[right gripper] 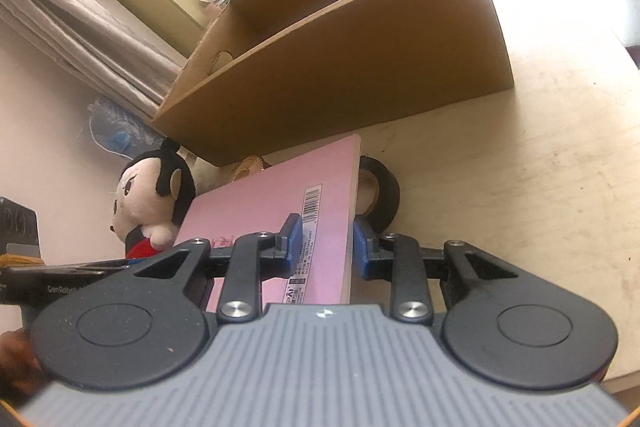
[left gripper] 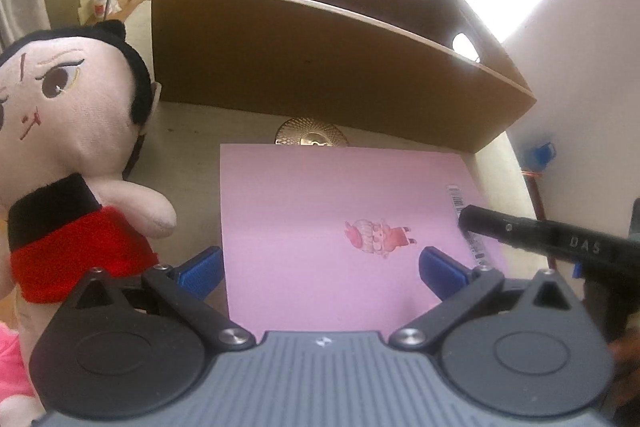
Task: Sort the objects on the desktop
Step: 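Hold the pink book with the right gripper and slide it off the stack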
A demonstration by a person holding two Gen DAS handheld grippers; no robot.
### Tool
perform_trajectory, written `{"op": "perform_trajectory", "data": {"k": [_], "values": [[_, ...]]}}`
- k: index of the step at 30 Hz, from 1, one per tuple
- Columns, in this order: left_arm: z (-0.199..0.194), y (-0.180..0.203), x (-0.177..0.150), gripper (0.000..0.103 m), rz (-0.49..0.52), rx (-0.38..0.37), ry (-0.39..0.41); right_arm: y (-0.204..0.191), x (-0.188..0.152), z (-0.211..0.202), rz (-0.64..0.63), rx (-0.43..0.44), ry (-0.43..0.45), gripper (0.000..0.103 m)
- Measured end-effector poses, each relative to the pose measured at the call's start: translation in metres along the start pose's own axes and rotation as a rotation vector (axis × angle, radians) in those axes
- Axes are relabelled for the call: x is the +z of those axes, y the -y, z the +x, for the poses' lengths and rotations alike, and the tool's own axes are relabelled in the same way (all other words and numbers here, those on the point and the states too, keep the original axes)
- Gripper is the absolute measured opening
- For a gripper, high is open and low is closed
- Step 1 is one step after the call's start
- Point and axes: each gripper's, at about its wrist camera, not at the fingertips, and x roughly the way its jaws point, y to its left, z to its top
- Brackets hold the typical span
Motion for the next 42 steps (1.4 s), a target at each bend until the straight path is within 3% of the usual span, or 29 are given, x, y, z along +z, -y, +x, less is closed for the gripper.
{"op": "perform_trajectory", "data": {"k": [7, 18, 24, 27, 29, 35, 42], "values": [[-0.001, -0.004, -0.008, 0.102, 0.007, -0.042, 0.043, -0.007, -0.005, -0.002, -0.018, -0.029, 0.019, 0.028], [0.003, 0.007, -0.015, 0.099, 0.034, 0.042, 0.061, -0.016, -0.003, -0.006, -0.053, -0.061, 0.007, 0.03], [0.014, 0.007, -0.018, 0.099, 0.021, 0.061, 0.057, -0.022, 0.003, -0.016, -0.068, -0.13, 0.037, 0.031], [0.013, 0.009, -0.016, 0.099, 0.035, 0.066, 0.062, -0.023, 0.006, -0.029, -0.074, -0.168, 0.066, 0.041], [0.013, 0.009, -0.015, 0.099, 0.047, 0.07, 0.066, -0.025, 0.008, -0.036, -0.087, -0.208, 0.077, 0.056], [0.012, 0.008, -0.016, 0.103, 0.036, 0.083, 0.091, -0.035, 0.014, -0.049, -0.174, -0.38, 0.073, 0.084], [0.009, 0.006, -0.018, 0.103, 0.014, 0.081, 0.105, -0.044, 0.022, -0.065, -0.219, -0.404, 0.062, 0.1]]}}
